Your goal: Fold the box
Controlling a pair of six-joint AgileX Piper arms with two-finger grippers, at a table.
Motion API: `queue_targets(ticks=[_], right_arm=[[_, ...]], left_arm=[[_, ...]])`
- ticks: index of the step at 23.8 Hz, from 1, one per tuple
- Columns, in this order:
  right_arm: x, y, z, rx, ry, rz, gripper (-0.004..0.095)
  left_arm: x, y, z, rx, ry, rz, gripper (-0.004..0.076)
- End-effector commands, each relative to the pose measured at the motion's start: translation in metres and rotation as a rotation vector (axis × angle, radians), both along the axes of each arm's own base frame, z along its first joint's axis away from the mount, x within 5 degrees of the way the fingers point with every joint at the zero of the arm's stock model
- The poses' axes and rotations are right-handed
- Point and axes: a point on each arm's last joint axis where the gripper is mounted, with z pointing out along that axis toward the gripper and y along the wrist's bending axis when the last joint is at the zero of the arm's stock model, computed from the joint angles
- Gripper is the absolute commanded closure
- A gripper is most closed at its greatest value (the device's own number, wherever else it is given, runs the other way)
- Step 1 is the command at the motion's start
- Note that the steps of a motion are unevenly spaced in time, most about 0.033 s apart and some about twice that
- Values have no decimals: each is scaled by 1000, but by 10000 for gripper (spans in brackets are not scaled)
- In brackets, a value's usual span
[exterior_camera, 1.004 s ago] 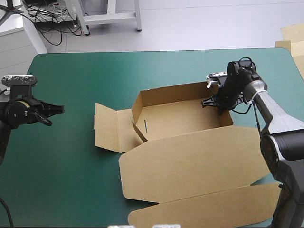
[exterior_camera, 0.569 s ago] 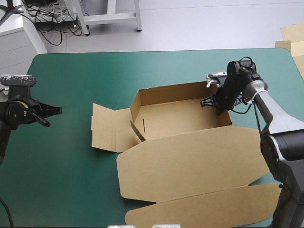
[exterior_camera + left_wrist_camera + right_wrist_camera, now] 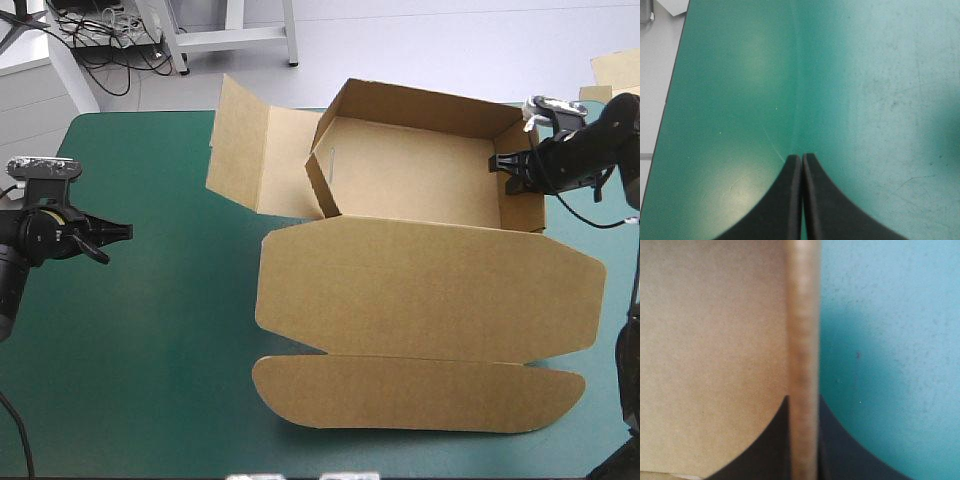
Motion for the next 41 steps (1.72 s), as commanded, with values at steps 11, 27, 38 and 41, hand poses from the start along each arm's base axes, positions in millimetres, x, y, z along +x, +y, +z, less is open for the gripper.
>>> queue_targets(ticks=[11,27,38,41], right_arm=[[-49,6,74,146,-221,26,928],[-49,28,72,87,-219,119,927],[-49,28,72,86,-220,120,927],[-50,28,72,88,-220,120,927]], left_arm=[[41,-29,-15,-469,-46,-14,734],[44,-45,-5,-594,-129,-163,732],[40,-55,-1,-682,-111,-259,132],[41,-64,10,-866,-159,-270,117]])
